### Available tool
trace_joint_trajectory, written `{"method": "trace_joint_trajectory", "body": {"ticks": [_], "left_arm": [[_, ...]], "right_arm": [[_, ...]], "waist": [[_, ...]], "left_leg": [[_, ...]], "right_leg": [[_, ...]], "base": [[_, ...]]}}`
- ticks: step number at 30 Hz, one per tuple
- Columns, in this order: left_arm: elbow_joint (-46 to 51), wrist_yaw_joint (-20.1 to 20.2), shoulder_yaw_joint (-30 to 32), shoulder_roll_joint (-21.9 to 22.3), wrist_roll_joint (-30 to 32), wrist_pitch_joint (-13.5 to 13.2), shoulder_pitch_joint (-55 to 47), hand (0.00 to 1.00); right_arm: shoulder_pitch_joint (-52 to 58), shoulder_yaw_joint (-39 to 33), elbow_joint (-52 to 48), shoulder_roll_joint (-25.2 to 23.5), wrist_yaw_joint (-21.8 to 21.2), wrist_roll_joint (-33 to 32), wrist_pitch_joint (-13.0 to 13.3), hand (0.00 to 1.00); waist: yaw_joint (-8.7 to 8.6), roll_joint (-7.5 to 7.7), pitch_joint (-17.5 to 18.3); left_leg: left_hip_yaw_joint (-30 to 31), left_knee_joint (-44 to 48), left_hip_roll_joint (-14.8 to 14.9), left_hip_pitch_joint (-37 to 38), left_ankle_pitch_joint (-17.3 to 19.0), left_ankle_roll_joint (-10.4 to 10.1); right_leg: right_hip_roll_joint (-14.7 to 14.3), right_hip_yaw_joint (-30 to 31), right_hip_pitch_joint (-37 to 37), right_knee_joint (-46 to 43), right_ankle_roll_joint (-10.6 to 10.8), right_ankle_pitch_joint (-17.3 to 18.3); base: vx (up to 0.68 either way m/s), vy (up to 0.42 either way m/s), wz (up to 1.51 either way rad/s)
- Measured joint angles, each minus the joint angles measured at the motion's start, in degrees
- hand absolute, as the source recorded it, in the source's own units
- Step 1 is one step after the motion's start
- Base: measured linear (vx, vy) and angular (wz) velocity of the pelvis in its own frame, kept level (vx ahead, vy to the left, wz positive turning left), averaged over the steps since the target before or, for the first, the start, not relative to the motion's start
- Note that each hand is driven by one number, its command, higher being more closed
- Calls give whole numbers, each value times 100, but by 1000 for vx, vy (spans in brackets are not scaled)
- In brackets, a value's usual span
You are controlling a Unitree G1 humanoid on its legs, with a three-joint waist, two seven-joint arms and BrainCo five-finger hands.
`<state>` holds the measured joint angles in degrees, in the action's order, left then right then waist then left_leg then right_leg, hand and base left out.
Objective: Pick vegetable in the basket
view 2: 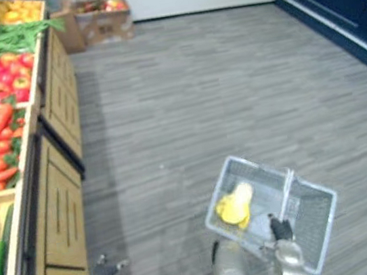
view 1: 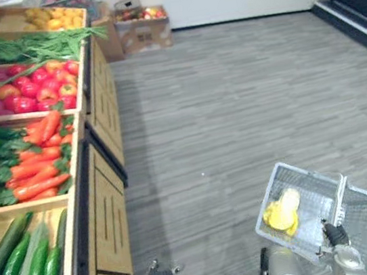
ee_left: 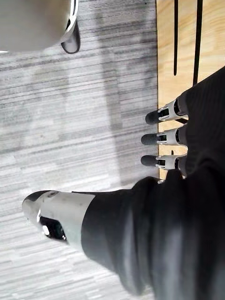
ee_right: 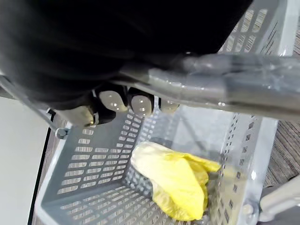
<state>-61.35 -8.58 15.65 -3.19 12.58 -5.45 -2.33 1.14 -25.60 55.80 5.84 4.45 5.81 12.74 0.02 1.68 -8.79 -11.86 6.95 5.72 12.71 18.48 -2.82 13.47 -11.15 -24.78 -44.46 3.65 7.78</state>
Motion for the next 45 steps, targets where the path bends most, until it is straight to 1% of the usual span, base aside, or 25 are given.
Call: {"method": "trace_joint_trajectory", "body": {"ticks": [3, 4, 6, 7, 8, 12, 14, 15, 17, 20, 23, 25, 26, 27, 28, 29, 32, 34, 36, 38, 39, 41, 42, 43, 45], "left_arm": [[-20, -5, 140, 119, 0, 66, 49, 0], [-19, -5, 260, 233, 4, 66, 66, 0], [-23, -3, 495, 371, 9, 67, 68, 0], [-24, 12, 605, 522, 17, 51, 61, 0], [15, 14, 665, 595, 57, 52, 50, 0], [68, 11, 684, 738, 124, 52, 3, 0], [211, 3, 749, 713, 105, 60, -9, 0], [236, -2, 751, 699, 103, 60, -7, 0], [334, -27, 791, 675, -106, 55, -10, 0], [537, -75, 804, 655, -189, 26, -27, 0], [692, -219, 825, 633, -494, -60, 31, 0], [658, -251, 797, 643, -524, -69, 22, 0], [647, -241, 745, 701, -571, -88, -33, 0], [658, -249, 759, 601, -548, -92, 21, 0], [696, -253, 746, 508, -541, -133, 79, 0], [704, -247, 858, 519, -524, -147, 89, 0], [671, -245, 1005, 522, -545, -147, 41, 0], [634, -246, 945, 465, -510, -135, -105, 0], [413, -239, 538, 245, -477, -103, -169, 0], [334, -231, 299, 141, -453, -63, -191, 0], [234, -224, 66, 24, -425, -51, -190, 0], [98, -219, -26, -193, -332, -6, -256, 0], [-20, -220, -28, -271, -327, 21, -321, 0], [-64, -212, -27, -297, -307, 70, -369, 0], [-187, -209, 44, -303, -283, 73, -403, 0]], "right_arm": [[-4, -188, -63, -12, -2, -39, -23, 100], [0, -298, -86, -29, -4, -145, -62, 100], [25, -409, -86, -101, 4, -159, -122, 100], [-21, -553, -93, -87, 7, -173, -126, 100], [-18, -650, -89, -88, 7, -180, -124, 100], [48, -726, -77, -20, -8, -116, -208, 100], [125, -637, -41, 2, -14, -118, -347, 100], [148, -603, -10, 14, -10, -121, -382, 100], [235, -461, 206, 16, 3, -122, -456, 100], [433, -290, 315, 0, 13, -135, -474, 100], [451, -183, 324, -5, 20, -140, -502, 100], [558, -181, 306, -11, 27, -138, -499, 100], [647, -133, 272, -4, 32, -137, -496, 100], [634, -81, 341, -118, 48, -137, -541, 100], [589, -3, 303, -271, 54, -134, -496, 100], [480, 93, 256, -377, 46, -124, -477, 100], [409, 123, 283, -604, 32, -131, -475, 100], [414, 104, 373, -619, -2, -136, -462, 100], [331, -181, 589, -525, -8, -135, -412, 100], [289, -239, 673, -421, -16, -133, -411, 100], [265, -241, 707, -373, -33, -123, -362, 100], [261, -168, 711, -368, -60, -126, -281, 100], [238, -151, 697, -348, -86, -127, -239, 100], [215, -148, 691, -292, -92, -127, -221, 100], [193, -165, 698, -219, -92, -129, -205, 100]], "waist": [[2, -114, -34], [-8, -190, -73], [-3, -202, -78], [25, -357, -91], [11, -345, -80], [-19, -535, 103], [-19, -441, 50], [29, -438, 45], [140, -381, 26], [200, -277, 71], [269, -158, 56], [289, -173, 66], [388, -255, 119], [372, -58, 188], [343, 162, 290], [386, 260, 285], [648, 269, 301], [657, 310, 516], [540, 376, 736], [460, 310, 746], [433, 307, 705], [332, 365, 660], [313, 393, 642], [308, 388, 644], [311, 388, 635]], "left_leg": [[12, -178, 237, 85, 20, -72], [8, -337, 393, 244, 21, -74], [-38, -368, 577, 435, 11, -77], [-109, -217, 746, 440, -248, -312], [-96, -2, 757, 443, -568, -386], [415, 1031, 1053, -5, -1716, -323], [980, 2826, 1193, -970, -2814, -526], [966, 3408, 1252, -1201, -2760, -568], [675, 4949, 1301, -1861, -2143, -508], [277, 5168, 1295, -2626, -1526, -355], [-806, 3753, 1103, -3401, -1111, -171], [-1138, 2182, 776, -3399, -1438, 130], [-1072, 1275, 620, -3372, -2057, 650], [-1169, 1314, 440, -3346, -1880, 582], [-1166, 1235, 225, -3468, -1820, 605], [-1213, 1241, 171, -3521, -1699, 601], [-1430, 1322, 169, -3284, -1374, 624], [-1448, 1100, -30, -3067, -1271, 680], [-1239, 671, -431, -2778, -1187, 702], [-1067, 427, -577, -2481, -1173, 717], [-878, 253, -692, -2169, -1141, 730], [-512, 59, -842, -1707, -1073, 745], [-366, -58, -883, -1409, -1004, 678], [-181, -86, -909, -1197, -906, 683], [101, -98, -935, -1015, -802, 676]], "right_leg": [[-179, -167, -130, 1193, 124, -102], [-273, -170, -104, 2016, 313, -251], [-338, -175, 12, 2321, 266, -1008], [-396, -256, -58, 1808, 89, -529], [-299, -276, -104, 1278, -2, -141], [-369, -657, 343, 1084, -207, 557], [-442, -885, 1042, 1617, -261, 751], [-472, -889, 1251, 1752, -269, 767], [-539, -963, 2202, 2300, -266, 765], [-514, -1198, 2975, 2850, -257, 760], [-311, -1299, 3540, 3281, 47, 749], [-232, -1370, 3878, 3342, 131, 798], [-321, -1321, 4032, 3344, 289, 893], [-139, -1269, 4080, 3374, 354, 952], [-30, -1090, 3986, 3423, 218, 810], [9, -914, 3908, 3485, 180, 528], [68, -402, 3987, 3541, 313, -346], [199, -65, 3865, 3279, 361, -758], [447, 250, 3229, 1921, 600, -1360], [492, 453, 2915, 1085, 763, -2088], [434, 653, 2505, -32, 825, -2285], [227, 682, 1991, -1354, 794, -1700], [99, 592, 1706, -1744, 610, -1080], [68, 353, 1463, -1724, 470, -523], [64, 88, 1199, -1267, 232, 52]], "base": [[370, -202, 12], [481, -325, 29], [558, -389, 29], [504, -368, 27], [609, -446, 23], [600, -376, 34], [490, -255, 49], [409, -205, 16], [421, -171, 6], [322, -33, 28], [337, 137, 4], [432, 273, 3], [450, 305, 7], [522, 339, 31], [490, 312, 39], [389, 258, 22], [377, 261, -16], [320, 200, -3], [332, 196, 48], [237, 134, 58], [397, 150, 79], [352, 102, 85], [335, 52, 79], [402, 50, 87], [333, -25, 87]]}}
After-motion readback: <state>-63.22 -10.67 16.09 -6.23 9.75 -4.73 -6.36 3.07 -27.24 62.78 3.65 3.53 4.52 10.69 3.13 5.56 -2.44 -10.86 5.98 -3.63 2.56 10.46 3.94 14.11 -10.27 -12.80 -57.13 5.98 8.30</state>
